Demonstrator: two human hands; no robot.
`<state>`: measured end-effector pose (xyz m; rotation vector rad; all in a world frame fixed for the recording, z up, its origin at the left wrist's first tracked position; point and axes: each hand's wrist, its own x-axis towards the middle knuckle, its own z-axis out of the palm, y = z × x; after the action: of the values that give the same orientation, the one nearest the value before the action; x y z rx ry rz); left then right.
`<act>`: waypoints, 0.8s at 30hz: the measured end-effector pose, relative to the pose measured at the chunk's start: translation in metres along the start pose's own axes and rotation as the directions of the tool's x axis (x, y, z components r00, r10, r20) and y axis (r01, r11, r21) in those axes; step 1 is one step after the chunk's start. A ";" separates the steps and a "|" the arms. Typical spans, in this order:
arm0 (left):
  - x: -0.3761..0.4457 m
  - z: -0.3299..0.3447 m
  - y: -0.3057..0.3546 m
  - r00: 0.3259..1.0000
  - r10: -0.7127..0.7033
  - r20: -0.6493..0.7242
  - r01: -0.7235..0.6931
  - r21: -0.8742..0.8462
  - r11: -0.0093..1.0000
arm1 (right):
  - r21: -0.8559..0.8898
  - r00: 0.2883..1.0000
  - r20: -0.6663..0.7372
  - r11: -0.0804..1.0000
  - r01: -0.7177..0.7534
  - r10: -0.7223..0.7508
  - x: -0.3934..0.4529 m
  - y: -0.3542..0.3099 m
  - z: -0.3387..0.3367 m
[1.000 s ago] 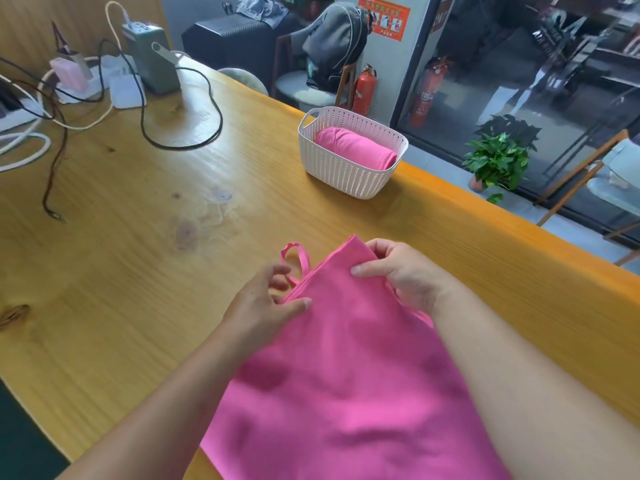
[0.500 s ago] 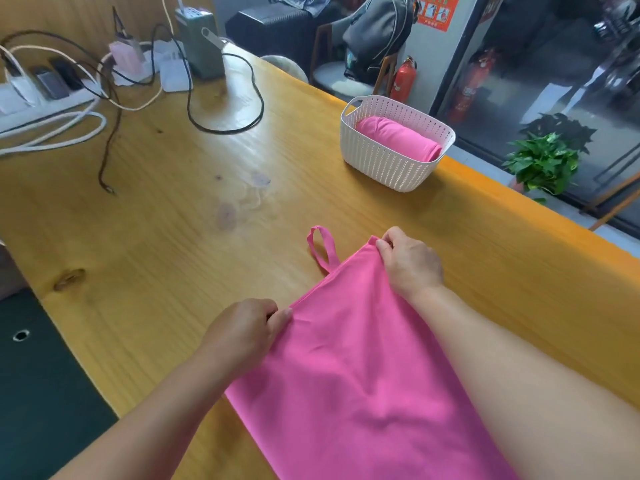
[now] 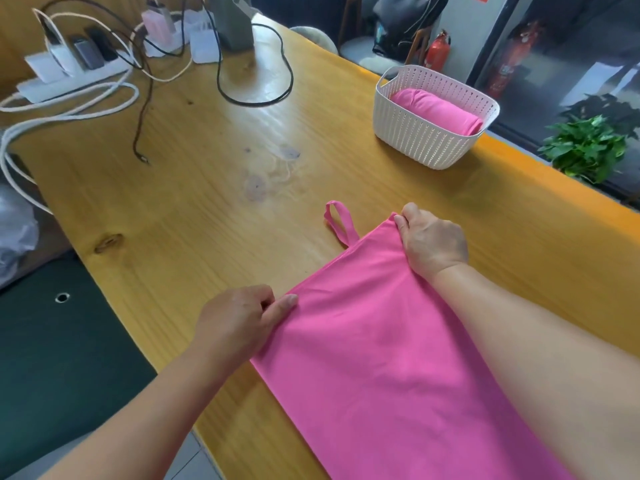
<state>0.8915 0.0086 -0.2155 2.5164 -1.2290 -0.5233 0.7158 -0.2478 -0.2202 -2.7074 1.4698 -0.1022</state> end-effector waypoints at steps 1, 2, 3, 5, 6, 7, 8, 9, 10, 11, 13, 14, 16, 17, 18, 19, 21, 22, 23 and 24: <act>-0.001 0.001 0.001 1.000 -0.008 -0.008 0.009 0.063 0.998 | 0.000 1.000 0.005 1.000 0.000 0.000 0.000 0.000 0.000; -0.001 0.001 0.002 1.000 -0.012 -0.023 0.014 0.130 0.991 | 0.003 1.000 0.013 1.000 -0.002 0.002 0.001 -0.001 0.000; -0.001 0.001 0.004 0.999 -0.010 -0.043 0.017 0.178 0.984 | 0.007 1.000 0.021 1.000 -0.008 0.008 0.002 -0.001 0.000; -0.002 0.001 0.007 0.997 -0.007 -0.083 0.025 0.218 0.976 | 0.012 1.000 0.024 1.000 -0.015 0.014 0.003 -0.001 0.000; -0.004 0.001 0.008 0.996 -0.006 -0.094 0.027 0.226 0.974 | 0.015 1.000 0.022 1.000 -0.017 0.017 0.004 -0.001 0.000; -0.005 0.000 0.010 0.995 -0.007 -0.095 0.029 0.229 0.973 | 0.017 1.000 0.021 1.000 -0.018 0.018 0.005 -0.001 0.001; -0.005 0.000 0.009 0.996 -0.011 -0.093 0.032 0.229 0.973 | 0.014 1.000 0.025 1.000 -0.018 0.018 0.005 -0.001 0.001; -0.006 -0.001 0.008 0.994 -0.003 -0.113 0.028 0.217 0.976 | 0.006 0.999 0.033 1.000 -0.021 0.020 0.006 -0.002 0.001; -0.005 0.001 0.005 0.985 0.033 -0.170 0.004 0.215 0.977 | -0.006 0.999 0.041 1.000 -0.029 0.029 0.007 -0.003 0.001; -0.006 0.005 0.003 0.961 0.102 -0.255 -0.045 0.221 0.974 | -0.022 0.998 0.041 0.999 -0.041 0.041 0.009 -0.005 0.000; -0.011 0.015 0.013 0.890 0.253 -0.380 -0.194 0.188 0.963 | -0.029 0.998 -0.033 0.998 -0.062 0.061 0.011 -0.011 -0.005; -0.015 0.022 0.025 0.866 0.325 -0.381 -0.294 0.138 0.946 | 0.006 0.991 -0.119 0.998 -0.060 0.060 0.008 -0.015 -0.009; -0.025 0.037 0.055 0.850 0.460 -0.257 -0.459 0.066 0.886 | 0.182 0.948 -0.314 0.983 0.001 0.057 -0.012 -0.029 -0.019; -0.029 0.044 0.067 0.857 0.489 -0.160 -0.486 0.061 0.872 | 0.275 0.926 -0.374 0.960 0.059 0.050 -0.030 -0.037 -0.022; -0.029 0.050 0.072 0.874 0.481 -0.074 -0.476 0.068 0.877 | 0.349 0.927 -0.374 0.930 0.112 0.029 -0.050 -0.045 -0.021; -0.028 0.053 0.071 0.896 0.443 0.004 -0.442 0.093 0.892 | 0.412 0.953 -0.302 0.900 0.145 -0.015 -0.070 -0.052 -0.018; -0.027 0.056 0.060 0.915 0.397 0.073 -0.404 0.174 0.898 | 0.445 0.984 -0.033 0.879 0.171 -0.174 -0.102 -0.054 -0.006; -0.027 0.055 0.055 0.918 0.389 0.076 -0.396 0.210 0.894 | 0.387 0.965 0.089 0.901 0.194 -0.246 -0.111 -0.049 0.000; -0.026 0.054 0.052 0.921 0.380 0.080 -0.388 0.239 0.890 | 0.294 0.941 0.162 0.925 0.241 -0.297 -0.112 -0.039 0.005; -0.027 0.053 0.050 0.926 0.369 0.084 -0.378 0.259 0.889 | 0.215 0.926 0.190 0.934 0.286 -0.327 -0.106 -0.027 0.009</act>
<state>0.8179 -0.0044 -0.2368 2.3869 -1.8569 -0.3184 0.6810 -0.1441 -0.2299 -2.6697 0.9196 0.0503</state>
